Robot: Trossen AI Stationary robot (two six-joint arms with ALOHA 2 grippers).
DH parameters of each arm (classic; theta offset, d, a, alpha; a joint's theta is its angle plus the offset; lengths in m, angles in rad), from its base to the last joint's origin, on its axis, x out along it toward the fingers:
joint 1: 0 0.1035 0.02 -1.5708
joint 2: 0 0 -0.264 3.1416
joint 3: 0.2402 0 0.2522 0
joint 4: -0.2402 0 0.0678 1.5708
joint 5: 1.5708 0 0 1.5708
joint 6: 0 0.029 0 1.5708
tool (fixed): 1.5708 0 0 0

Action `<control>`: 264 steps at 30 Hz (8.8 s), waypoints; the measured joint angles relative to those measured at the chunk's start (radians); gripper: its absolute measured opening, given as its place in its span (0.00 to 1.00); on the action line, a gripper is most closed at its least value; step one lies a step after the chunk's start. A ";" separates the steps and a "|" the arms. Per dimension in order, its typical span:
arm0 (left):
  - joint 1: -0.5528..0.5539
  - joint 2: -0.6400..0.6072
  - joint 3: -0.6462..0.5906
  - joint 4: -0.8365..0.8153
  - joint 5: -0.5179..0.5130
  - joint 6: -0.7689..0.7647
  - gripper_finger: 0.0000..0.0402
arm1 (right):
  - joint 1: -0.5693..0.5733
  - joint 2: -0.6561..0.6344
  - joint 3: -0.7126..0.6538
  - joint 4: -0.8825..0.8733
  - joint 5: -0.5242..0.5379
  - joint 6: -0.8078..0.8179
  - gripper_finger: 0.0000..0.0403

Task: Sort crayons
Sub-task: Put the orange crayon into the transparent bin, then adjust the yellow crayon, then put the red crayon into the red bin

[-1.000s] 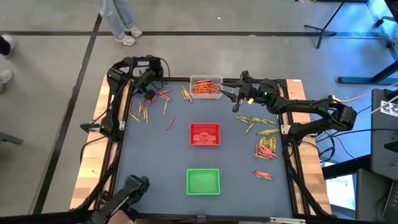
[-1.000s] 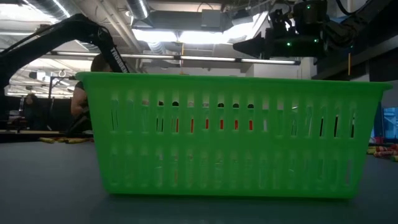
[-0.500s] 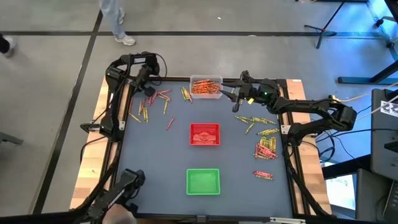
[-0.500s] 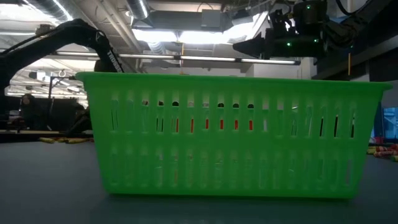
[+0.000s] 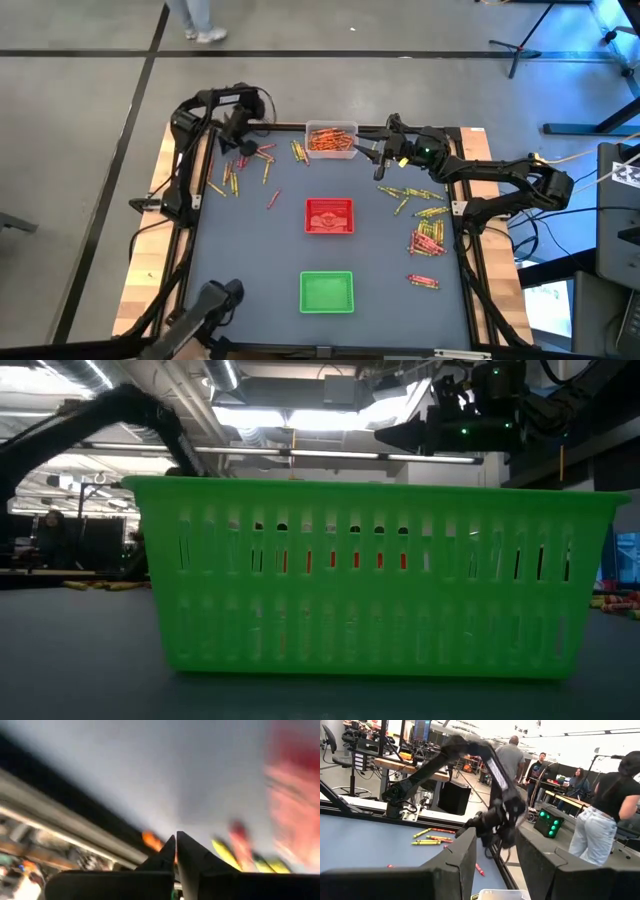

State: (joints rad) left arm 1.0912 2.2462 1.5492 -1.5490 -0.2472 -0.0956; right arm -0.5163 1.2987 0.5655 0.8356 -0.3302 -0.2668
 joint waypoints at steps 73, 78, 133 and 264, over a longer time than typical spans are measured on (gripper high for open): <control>-0.961 -0.948 -0.804 0.616 -0.083 -0.709 0.01 | 0.084 0.435 0.419 -0.444 0.106 -0.159 0.34; -0.982 -0.910 -0.850 0.626 -0.071 -0.845 0.01 | 0.084 0.435 0.419 -0.444 0.106 -0.159 0.34; -0.886 -0.872 -1.040 0.577 -0.238 -0.901 0.01 | 0.085 0.434 0.419 -0.441 0.102 -0.154 0.34; -0.815 -0.844 -0.834 1.140 0.241 -0.365 0.22 | 0.210 0.217 0.312 -0.906 0.433 -0.054 0.34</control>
State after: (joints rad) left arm 0.2766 1.4019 0.7151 -0.4095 -0.0058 -0.4608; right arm -0.3064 1.5155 0.8775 -0.0707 0.1029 -0.3207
